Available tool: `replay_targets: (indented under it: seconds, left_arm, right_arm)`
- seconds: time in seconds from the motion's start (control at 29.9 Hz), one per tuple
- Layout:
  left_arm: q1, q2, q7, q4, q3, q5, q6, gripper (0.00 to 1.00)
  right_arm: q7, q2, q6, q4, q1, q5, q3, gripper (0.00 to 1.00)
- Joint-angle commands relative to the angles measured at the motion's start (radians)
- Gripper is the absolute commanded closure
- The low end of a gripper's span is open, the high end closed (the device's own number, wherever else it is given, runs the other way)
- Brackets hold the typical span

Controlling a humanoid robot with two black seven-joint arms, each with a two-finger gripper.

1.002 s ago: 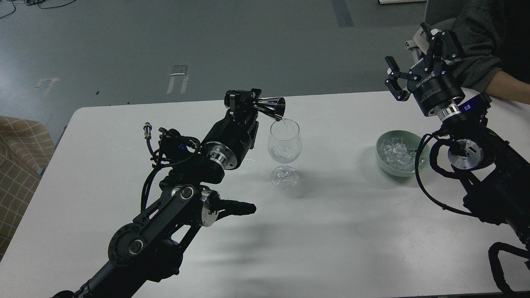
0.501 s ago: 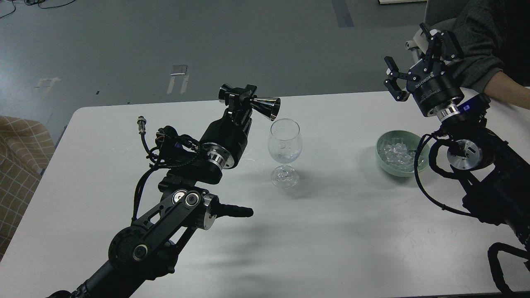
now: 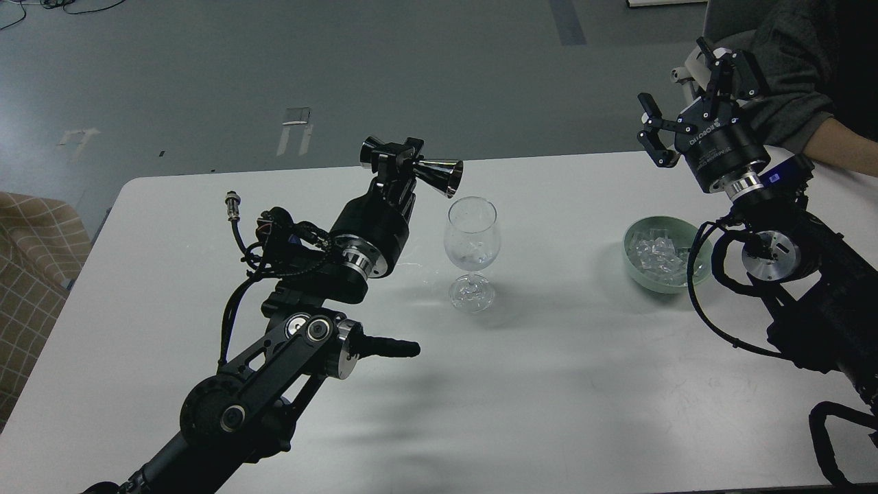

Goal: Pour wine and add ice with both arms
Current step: 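Turn the jigger upright and move it back from the glass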

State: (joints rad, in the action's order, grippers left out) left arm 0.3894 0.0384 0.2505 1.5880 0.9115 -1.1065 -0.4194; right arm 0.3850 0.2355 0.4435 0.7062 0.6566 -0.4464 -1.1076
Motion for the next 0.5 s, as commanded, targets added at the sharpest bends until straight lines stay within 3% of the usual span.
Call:
replay_targets:
  seconds: [0.0,0.37,0.47]
  left_arm:
    - [-0.018,-0.005,0.012,0.015,0.084,0.146,-0.001,1.0]
    - [-0.138,-0.005,0.016,0.033,0.46,0.686,0.024,1.0]
    - [-0.21,-0.03,-0.002,0.033,0.538,0.779,0.034,1.0]
  right_arm:
    - [0.0,0.001,0.0,0.001,0.0,0.0,0.0,0.0]
    - [0.0,-0.002,0.0,-0.001,0.0,0.0,0.0,0.0]
    - [0.0,-0.007,-0.003,-0.001,-0.002,0.0,0.002,0.0]
